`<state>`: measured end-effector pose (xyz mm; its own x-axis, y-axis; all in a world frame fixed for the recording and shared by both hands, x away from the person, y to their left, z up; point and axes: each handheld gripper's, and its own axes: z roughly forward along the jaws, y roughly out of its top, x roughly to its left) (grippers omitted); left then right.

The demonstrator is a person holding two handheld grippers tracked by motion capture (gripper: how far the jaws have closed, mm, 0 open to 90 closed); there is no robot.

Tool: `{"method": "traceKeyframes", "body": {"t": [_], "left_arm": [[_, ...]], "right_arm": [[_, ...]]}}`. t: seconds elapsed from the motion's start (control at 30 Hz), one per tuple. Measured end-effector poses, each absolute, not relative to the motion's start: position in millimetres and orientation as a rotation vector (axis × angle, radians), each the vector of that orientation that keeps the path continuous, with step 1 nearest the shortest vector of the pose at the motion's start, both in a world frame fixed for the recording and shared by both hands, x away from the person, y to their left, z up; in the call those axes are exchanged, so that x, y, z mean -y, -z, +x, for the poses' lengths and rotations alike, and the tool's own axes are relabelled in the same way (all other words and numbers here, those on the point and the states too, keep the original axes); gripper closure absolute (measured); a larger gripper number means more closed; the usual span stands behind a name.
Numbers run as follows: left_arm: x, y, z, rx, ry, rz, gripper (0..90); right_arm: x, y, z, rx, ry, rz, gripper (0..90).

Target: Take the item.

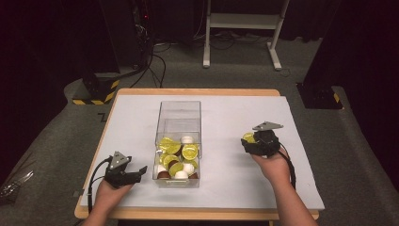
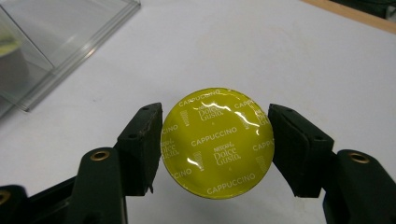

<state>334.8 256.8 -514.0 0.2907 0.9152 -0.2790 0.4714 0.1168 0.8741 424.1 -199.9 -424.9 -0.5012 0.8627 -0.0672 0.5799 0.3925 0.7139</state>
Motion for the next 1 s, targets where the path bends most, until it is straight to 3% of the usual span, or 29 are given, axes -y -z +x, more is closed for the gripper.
{"method": "traceKeyframes", "body": {"t": [0.47,1.0], "left_arm": [[-257,514,335,-1.338,-0.536,1.497,20.9],[-259,513,333,-1.324,-0.522,1.509,20.9]], "right_arm": [[208,464,429,-2.254,-0.808,1.314,38.1],[210,470,429,-2.243,-0.786,1.351,37.8]]}}
